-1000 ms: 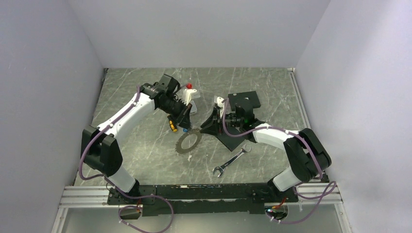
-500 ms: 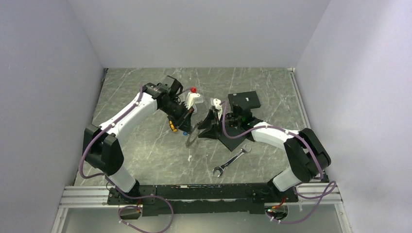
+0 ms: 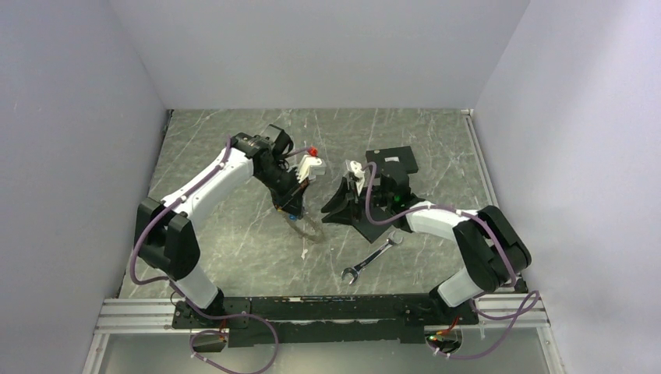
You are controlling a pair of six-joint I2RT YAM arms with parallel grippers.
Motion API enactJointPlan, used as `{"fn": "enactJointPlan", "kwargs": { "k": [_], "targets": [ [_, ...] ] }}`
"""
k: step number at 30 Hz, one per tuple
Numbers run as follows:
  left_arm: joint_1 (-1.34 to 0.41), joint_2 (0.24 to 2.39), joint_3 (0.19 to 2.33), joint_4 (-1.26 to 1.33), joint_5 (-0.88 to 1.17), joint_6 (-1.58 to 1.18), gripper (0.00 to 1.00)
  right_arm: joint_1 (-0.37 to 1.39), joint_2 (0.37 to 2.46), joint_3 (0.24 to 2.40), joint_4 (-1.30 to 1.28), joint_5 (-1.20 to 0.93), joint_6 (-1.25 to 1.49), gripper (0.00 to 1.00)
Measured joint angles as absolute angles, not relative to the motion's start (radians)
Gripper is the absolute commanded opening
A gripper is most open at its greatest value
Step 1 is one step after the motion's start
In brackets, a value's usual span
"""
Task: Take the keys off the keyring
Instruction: Remove the key from the keyring.
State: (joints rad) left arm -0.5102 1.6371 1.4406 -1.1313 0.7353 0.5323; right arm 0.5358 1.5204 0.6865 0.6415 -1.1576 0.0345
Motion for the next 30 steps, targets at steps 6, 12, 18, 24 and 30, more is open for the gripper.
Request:
{"fn": "enactJointPlan", "kwargs": {
  "k": [6,12,18,24,30],
  "targets": [
    [-0.515,1.603,1.423,-1.131,0.739,0.593,0.0,0.559,1.522,0.649,0.775,-1.15,0.101,0.35],
    [-0.534,1.569,1.39,-1.131,0.742,0.645,0.0,0.588,1.561,0.647,0.911,-1.126,0.139,0.33],
    [-0.538,1.568,1.378,-1.126,0.756,0.656,0.0,0.617,1.597,0.642,0.992,-1.109,0.169,0.32],
    [-0.541,1.568,1.378,-1.124,0.766,0.662,0.0,0.635,1.597,0.642,0.988,-1.105,0.139,0.29],
    [-0.541,1.568,1.378,-1.123,0.772,0.662,0.0,0.643,1.597,0.642,0.933,-1.094,0.074,0.28]
  ]
}}
